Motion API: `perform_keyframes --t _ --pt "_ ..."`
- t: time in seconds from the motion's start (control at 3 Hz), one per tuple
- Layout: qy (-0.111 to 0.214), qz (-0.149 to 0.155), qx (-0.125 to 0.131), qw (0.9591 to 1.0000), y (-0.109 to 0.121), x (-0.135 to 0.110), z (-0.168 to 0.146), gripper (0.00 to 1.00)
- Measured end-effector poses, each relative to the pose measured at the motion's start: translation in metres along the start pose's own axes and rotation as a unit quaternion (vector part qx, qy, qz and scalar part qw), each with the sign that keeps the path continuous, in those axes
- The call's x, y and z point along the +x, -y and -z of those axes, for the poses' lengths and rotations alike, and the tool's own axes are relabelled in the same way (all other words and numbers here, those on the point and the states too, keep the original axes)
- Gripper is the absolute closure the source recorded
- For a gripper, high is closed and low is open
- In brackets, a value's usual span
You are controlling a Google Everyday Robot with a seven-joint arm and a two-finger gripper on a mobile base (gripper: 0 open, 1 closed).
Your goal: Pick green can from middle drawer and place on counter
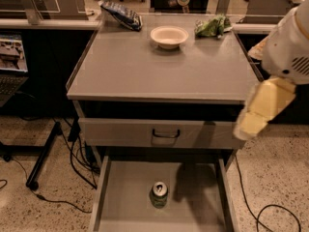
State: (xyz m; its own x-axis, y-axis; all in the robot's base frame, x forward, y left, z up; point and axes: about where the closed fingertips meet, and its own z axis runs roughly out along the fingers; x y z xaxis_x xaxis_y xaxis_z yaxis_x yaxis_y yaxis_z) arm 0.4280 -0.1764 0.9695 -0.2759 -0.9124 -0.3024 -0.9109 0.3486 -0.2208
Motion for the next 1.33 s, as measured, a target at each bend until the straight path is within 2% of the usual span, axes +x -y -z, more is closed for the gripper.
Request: perform_keyframes --t 0.33,0.67,1.0,1.33 --pt "0.059 -0.080 -0.012 0.9950 -0.035 -0.032 -0.024 0.00" --pt "0.141 -0.145 -0.055 0.9779 -0.070 -0.047 -0.088 0.00" --pt "0.226 -0.156 -0.080 0.9582 -0.061 -0.056 -0.136 0.00" --pt "0.247 -0.136 -0.081 0.9561 -0.058 -0.061 -0.141 0.00"
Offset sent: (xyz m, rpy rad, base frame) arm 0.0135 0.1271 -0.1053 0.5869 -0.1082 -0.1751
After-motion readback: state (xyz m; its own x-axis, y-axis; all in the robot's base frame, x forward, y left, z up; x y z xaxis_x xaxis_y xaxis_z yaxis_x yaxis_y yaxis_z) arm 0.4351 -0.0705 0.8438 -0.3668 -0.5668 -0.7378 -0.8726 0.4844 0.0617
